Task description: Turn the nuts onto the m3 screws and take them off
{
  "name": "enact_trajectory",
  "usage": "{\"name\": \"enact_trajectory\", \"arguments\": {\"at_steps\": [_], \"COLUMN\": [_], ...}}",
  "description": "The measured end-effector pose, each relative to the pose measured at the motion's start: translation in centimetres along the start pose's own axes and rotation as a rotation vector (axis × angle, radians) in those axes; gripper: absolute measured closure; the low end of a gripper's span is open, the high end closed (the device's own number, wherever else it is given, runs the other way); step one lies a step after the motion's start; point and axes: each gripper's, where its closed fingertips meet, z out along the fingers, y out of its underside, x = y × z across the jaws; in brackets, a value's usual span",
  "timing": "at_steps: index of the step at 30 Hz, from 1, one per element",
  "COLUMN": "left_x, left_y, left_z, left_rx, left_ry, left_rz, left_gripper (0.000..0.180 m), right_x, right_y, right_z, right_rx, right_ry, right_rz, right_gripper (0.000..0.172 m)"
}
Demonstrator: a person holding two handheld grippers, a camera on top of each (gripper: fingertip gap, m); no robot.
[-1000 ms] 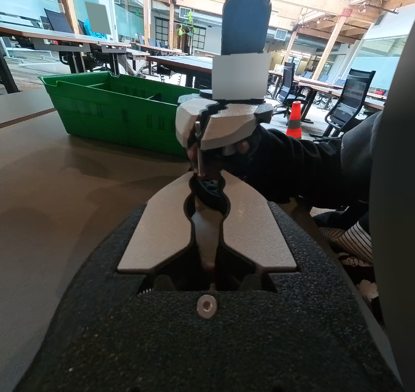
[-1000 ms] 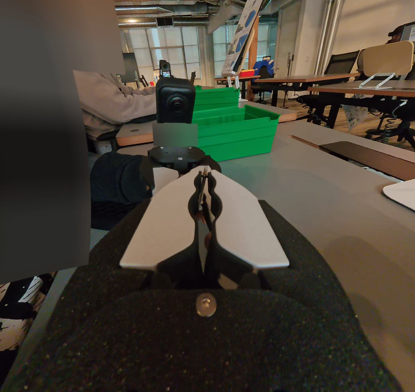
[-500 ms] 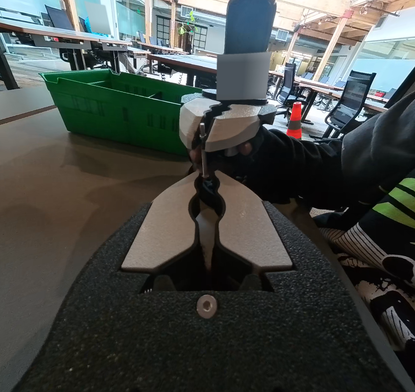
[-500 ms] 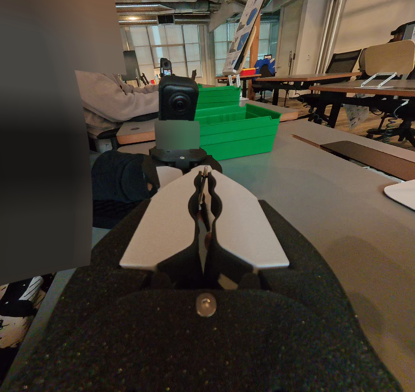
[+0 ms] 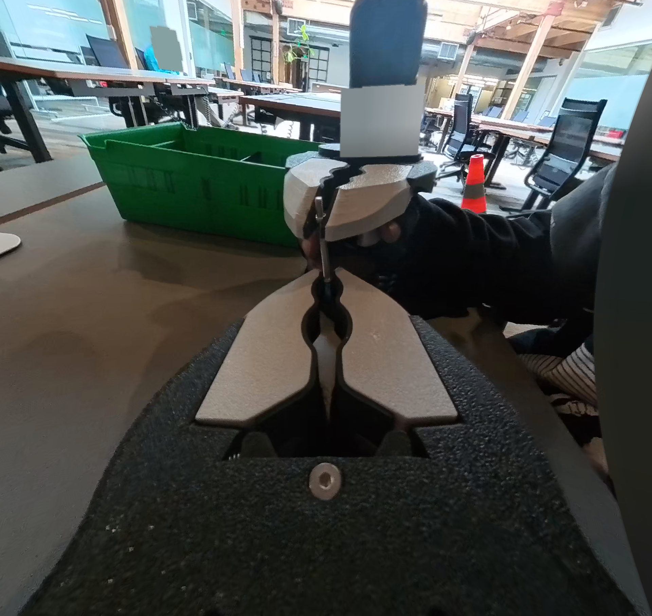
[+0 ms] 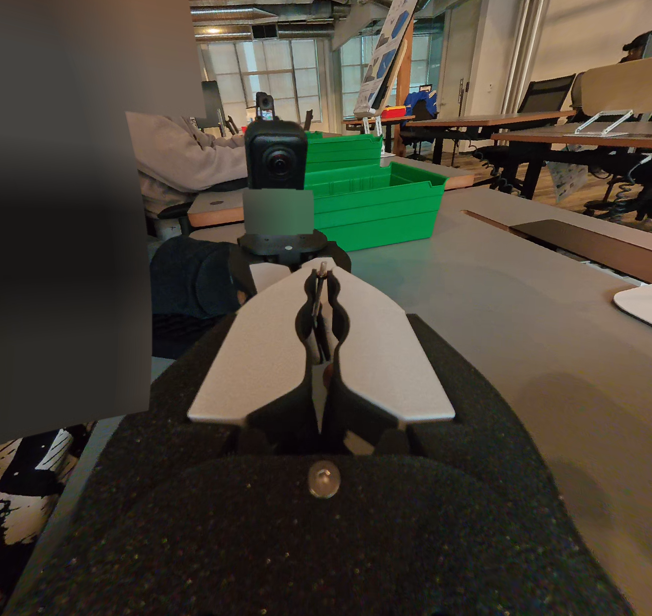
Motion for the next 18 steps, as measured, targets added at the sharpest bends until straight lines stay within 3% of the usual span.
{"name": "enact_trajectory", "arguments": {"at_steps": [5,18], "left_x": [-0.32,0.47], "left_y": [-0.3,-0.3], "left_z": [-0.26,-0.26], "left_rx": [0.049,0.06], "left_ry": [0.001,0.051], "left_rz": [0.023,0.045], "left_gripper": [0.179,0.18], "right_x": [-0.32,0.25], "right_y": [0.31,0.02], "right_z": [0.16,0.44], "right_rx": [-0.015,0.005], "right_ry": [-0.024,0.025], "right_rz": [0.011,0.008], "right_gripper": [0.145,0.137]}}
